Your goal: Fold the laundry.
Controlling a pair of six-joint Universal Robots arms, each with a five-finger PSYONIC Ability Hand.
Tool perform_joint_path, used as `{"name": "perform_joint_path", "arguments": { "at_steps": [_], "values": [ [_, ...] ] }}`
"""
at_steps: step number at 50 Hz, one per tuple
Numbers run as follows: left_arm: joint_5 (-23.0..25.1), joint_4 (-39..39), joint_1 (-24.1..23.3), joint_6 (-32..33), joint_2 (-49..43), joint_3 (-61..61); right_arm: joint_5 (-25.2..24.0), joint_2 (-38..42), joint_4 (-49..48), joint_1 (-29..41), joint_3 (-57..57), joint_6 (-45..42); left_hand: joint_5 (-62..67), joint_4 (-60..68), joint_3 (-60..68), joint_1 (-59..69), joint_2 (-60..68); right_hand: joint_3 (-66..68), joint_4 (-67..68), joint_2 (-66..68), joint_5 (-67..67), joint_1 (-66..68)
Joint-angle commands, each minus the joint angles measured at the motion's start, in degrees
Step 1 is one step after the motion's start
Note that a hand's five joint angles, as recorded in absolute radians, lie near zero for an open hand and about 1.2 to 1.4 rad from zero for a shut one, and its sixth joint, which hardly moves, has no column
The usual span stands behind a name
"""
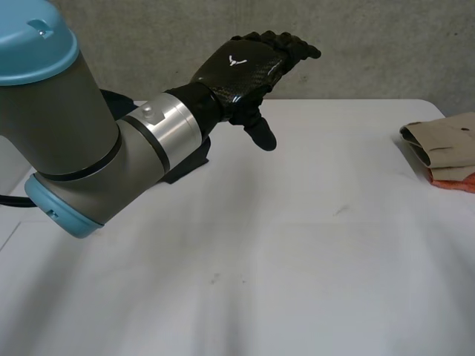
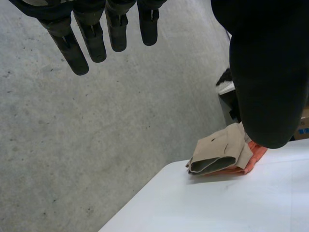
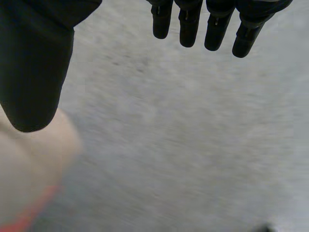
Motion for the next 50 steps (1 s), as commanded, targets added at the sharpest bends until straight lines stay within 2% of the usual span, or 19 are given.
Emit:
{"name": "perform_joint_path", "arguments": {
  "at_steps": [1,6,11,14,15,18,21,22,25,28,32,37,42,44,46,47,48,50],
  "values": [
    [-0.20,0.79,0.19,-0.23,1.74,1.54,9.61,-8.57,-3.18,2.01,0.72,-14.94,-0.87,0.28,-0.23,1.07,-0.05,-2.06,-2.09,-2.11,-2.76,-2.92],
    [-2.30,1.14,1.24,-2.25,4.21,3.65,4.44,-11.03,-9.51,13.34,4.84,-13.89,-0.20,0.95,0.44,1.74,0.62,-2.06,-2.09,-2.11,-2.76,-2.92],
    [-6.44,1.14,5.10,-2.70,5.97,3.75,-4.51,-17.61,-12.85,23.18,14.66,-13.45,-0.20,0.95,0.45,1.75,0.63,-2.06,-2.09,-2.11,-2.76,-2.92],
    [-7.58,0.44,11.16,-2.61,6.85,3.92,-8.22,-18.85,-12.24,28.44,19.77,-14.06,-0.20,0.95,0.45,1.75,0.63,-2.06,-2.09,-2.11,-2.76,-2.92],
    [-7.76,-0.17,15.01,-2.26,6.33,3.40,-8.84,-18.94,-12.07,29.86,20.92,-14.07,-0.20,0.95,0.45,1.75,0.63,-2.06,-2.09,-2.11,-2.76,-2.92],
    [-8.11,-1.23,19.86,-0.95,5.54,2.78,-8.76,-18.68,-9.27,34.52,24.52,-14.24,-0.20,0.95,0.45,1.75,0.63,-2.06,-2.09,-2.11,-2.76,-2.92],
    [-8.11,-1.67,24.44,4.32,1.33,2.08,-7.10,-18.59,-5.49,36.55,27.16,-14.33,-0.20,0.95,0.45,1.75,0.63,-2.06,-2.09,-2.11,-2.76,-2.92],
    [-8.11,-1.50,25.75,8.34,-1.56,2.34,-6.74,-18.59,-4.69,36.73,27.87,-14.33,-0.20,0.95,0.45,1.75,0.63,-2.06,-2.09,-2.11,-2.76,-2.92],
    [-7.85,-0.88,28.04,14.86,-6.67,3.04,-5.33,-17.89,-2.31,37.35,29.80,-15.12,-0.70,0.45,-0.05,1.25,0.12,-2.06,-2.09,-2.11,-2.76,-2.92],
    [-8.11,2.71,31.82,25.65,-16.40,6.71,-4.63,-17.36,-1.00,37.35,31.73,-17.13,-1.21,-0.06,-0.56,0.74,-0.38,-2.06,-2.09,-2.11,-2.76,-2.92],
    [-7.41,6.05,32.97,33.05,-25.98,11.99,-4.63,-17.36,-0.64,36.91,34.37,-19.77,-1.37,-0.23,-0.73,0.57,-0.55,-2.06,-2.09,-2.11,-2.76,-2.92],
    [-6.53,9.58,34.03,34.83,-36.55,20.34,-4.80,-17.27,-0.64,36.56,37.36,-20.48,-1.54,-0.39,-0.90,0.40,-0.72,-2.06,-2.09,-2.11,-2.76,-2.92],
    [-3.11,10.11,34.38,34.83,-44.82,28.34,-4.98,-17.27,-0.64,36.56,40.26,-20.57,0.47,1.62,1.12,2.42,1.29,-2.06,-2.09,-2.11,-2.76,-2.92],
    [-2.05,10.11,34.38,34.75,-47.90,31.86,-4.89,-17.27,-0.73,36.56,41.41,-20.57,10.02,11.17,10.66,11.96,10.84,-2.06,-2.09,-2.11,-2.76,-2.92],
    [-1.96,10.11,34.29,34.74,-49.13,33.54,-4.81,-17.27,-0.73,36.56,41.94,-20.66,27.47,28.62,28.11,29.41,28.29,-2.06,-2.09,-2.11,-2.76,-2.92],
    [-2.13,10.54,34.03,34.57,-49.22,33.98,-4.72,-17.27,-0.73,36.47,42.11,-20.66,61.03,62.18,61.67,62.97,61.85,-2.06,-2.09,-2.11,-2.76,-2.92],
    [-2.40,10.98,33.59,34.48,-49.05,33.98,-4.63,-17.27,-0.81,36.47,42.11,-20.66,67.17,68.32,67.82,69.12,67.99,-2.06,-2.09,-2.11,-2.76,-2.92],
    [-4.06,12.64,32.72,33.96,-47.83,33.20,-4.63,-17.27,-0.81,36.12,42.20,-20.66,67.24,68.38,67.88,69.18,68.06,-2.06,-2.09,-2.11,-2.76,-2.92]
  ]
}}
